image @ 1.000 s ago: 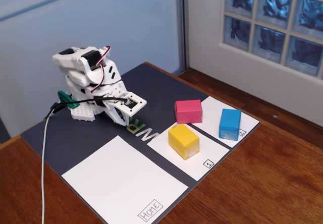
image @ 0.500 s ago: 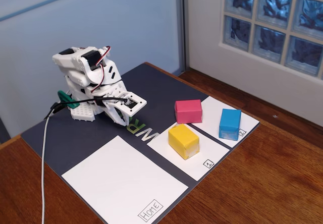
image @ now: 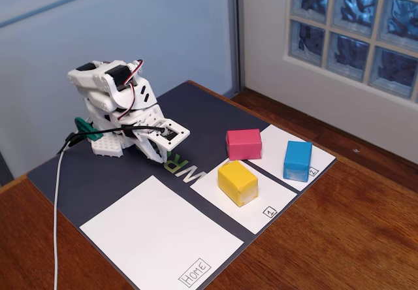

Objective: Move box yellow to home

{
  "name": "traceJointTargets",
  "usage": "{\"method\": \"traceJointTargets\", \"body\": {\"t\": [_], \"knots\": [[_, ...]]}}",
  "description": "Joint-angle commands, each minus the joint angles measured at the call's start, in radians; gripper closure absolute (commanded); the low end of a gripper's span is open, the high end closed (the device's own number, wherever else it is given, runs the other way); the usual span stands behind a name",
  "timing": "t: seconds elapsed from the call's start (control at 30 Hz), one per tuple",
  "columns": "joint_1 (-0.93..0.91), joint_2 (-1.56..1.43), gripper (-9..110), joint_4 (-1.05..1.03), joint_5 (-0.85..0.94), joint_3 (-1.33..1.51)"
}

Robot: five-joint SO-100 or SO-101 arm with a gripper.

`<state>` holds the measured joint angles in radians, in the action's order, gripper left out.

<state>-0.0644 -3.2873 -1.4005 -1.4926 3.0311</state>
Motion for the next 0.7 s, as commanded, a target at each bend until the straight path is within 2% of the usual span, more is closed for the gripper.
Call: {"method": "traceJointTargets", "body": {"t": [0.0,0.33,0.5,0.6,0.67], "knots": [[-0.008,-0.052,102,-0.058,-0.008,0.008],[0.055,-0.052,102,-0.057,0.009,0.008],[0.015,-0.052,102,-0.046,0.017,0.003],[0.015,-0.052,102,-0.014,0.117,-0.020],[0.028,-0.052,102,0.017,0.098,-0.040]]}}
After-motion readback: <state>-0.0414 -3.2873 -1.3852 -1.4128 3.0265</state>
